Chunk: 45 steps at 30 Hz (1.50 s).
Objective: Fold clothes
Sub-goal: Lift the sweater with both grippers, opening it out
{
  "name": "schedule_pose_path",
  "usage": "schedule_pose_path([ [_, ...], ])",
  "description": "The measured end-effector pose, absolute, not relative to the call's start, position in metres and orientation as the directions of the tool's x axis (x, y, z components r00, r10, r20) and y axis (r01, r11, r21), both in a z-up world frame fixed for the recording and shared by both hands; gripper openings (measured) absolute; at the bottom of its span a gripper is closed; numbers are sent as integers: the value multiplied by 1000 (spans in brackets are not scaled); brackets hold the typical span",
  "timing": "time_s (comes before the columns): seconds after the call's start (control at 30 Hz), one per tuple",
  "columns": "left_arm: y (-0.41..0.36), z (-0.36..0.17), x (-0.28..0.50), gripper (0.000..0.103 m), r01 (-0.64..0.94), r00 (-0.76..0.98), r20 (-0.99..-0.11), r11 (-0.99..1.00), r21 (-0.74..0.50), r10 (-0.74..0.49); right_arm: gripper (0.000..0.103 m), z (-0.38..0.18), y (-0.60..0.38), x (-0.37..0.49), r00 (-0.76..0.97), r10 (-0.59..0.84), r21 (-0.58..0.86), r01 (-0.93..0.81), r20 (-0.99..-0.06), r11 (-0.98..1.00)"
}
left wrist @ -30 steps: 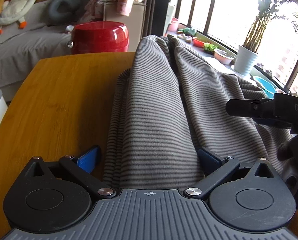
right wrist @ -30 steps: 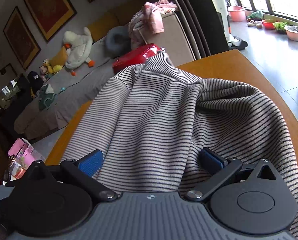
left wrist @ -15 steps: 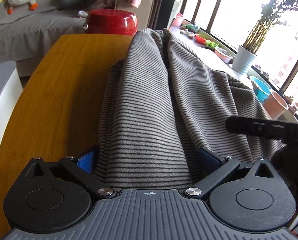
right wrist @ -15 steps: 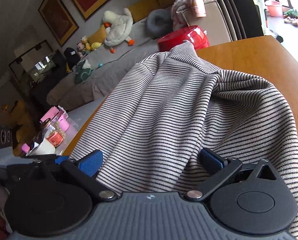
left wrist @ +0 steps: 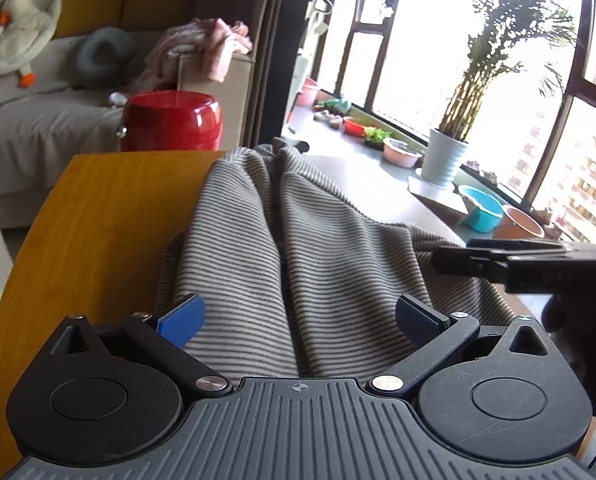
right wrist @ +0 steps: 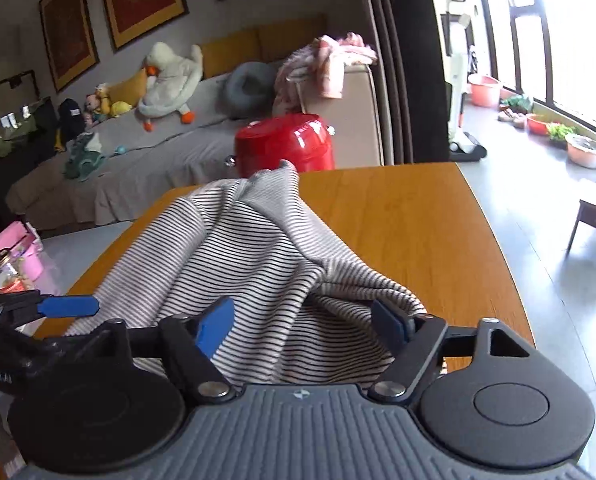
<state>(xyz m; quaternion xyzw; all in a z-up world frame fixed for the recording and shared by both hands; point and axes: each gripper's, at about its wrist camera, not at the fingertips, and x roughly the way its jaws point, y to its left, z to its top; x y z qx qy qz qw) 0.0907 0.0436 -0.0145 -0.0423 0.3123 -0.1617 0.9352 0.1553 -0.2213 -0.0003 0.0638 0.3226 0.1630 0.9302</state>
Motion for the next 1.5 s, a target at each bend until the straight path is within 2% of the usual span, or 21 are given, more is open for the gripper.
schedule_pose_path([
  [0.07,37,-28,100,103,277,736,-594,945,-175,-325,65,-15,-218,170,697,357,245,-261,-622,934],
  [0.2,38,-41,102,103,279,731,-598,944,-175,-327,68,-24,-193,177,682,385,176,-357,-622,917],
  [0.33,53,-45,99,103,253,724,-597,938,-236,-345,70,-27,-170,179,642,441,152,-455,-627,878],
  [0.57,66,-43,80,103,222,722,-606,941,-254,-334,70,-26,-160,173,597,516,183,-528,-615,829],
  [0.83,80,-39,81,103,171,712,-618,936,-308,-333,71,-26,-160,175,598,519,180,-533,-611,827],
  [1.03,72,-36,84,103,177,685,-662,951,-253,-304,72,-26,-160,177,602,524,188,-531,-603,826],
  [1.23,74,-36,75,103,204,705,-644,954,-219,-299,72,-23,-162,173,646,470,151,-486,-601,861],
  [1.4,93,-29,71,103,153,729,-627,958,-241,-274,57,-6,-176,151,692,431,109,-459,-579,882],
  [1.5,104,-29,73,103,96,734,-638,966,-240,-232,56,6,-181,133,683,450,107,-483,-575,869],
])
